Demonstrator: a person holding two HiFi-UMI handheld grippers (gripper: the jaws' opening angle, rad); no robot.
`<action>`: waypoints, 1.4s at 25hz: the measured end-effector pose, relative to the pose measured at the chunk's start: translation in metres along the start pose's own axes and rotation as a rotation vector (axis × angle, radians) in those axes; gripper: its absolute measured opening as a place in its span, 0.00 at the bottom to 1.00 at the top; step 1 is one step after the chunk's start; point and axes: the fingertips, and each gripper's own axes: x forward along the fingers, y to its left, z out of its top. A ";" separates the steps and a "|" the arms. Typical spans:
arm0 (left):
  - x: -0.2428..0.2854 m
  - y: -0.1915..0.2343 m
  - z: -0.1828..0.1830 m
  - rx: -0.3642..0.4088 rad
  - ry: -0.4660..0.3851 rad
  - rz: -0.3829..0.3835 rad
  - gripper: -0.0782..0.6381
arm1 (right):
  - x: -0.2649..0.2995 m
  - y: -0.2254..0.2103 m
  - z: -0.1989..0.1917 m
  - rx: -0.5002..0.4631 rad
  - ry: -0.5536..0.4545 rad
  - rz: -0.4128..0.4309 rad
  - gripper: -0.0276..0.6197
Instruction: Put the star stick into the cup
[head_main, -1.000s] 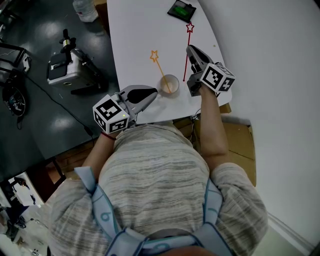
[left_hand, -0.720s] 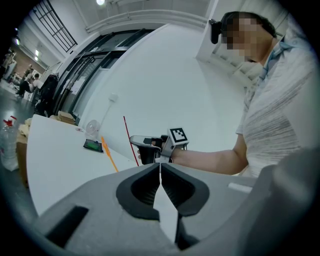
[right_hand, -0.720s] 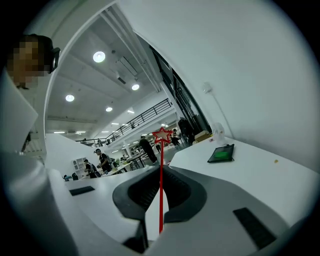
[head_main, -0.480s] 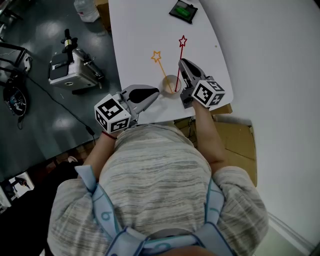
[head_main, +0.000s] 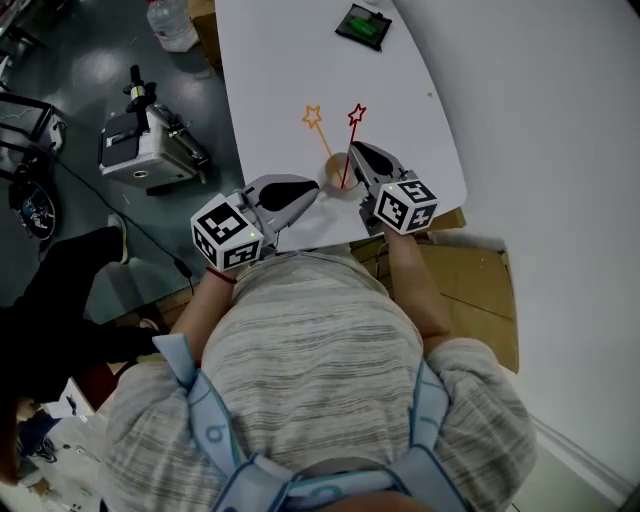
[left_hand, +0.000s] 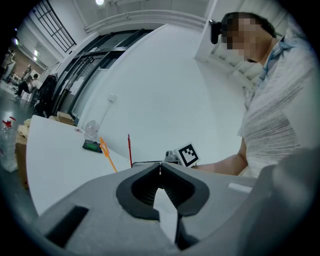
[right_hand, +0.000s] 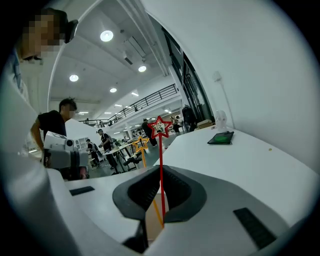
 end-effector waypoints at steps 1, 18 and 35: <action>0.000 0.000 0.000 0.002 0.000 0.000 0.14 | -0.001 0.001 0.000 -0.002 -0.002 0.001 0.07; -0.013 -0.007 0.000 0.016 0.000 0.000 0.14 | -0.021 0.048 0.010 -0.049 -0.032 0.044 0.08; -0.043 -0.020 -0.008 0.016 -0.003 -0.024 0.14 | -0.042 0.126 -0.009 -0.029 -0.049 0.081 0.06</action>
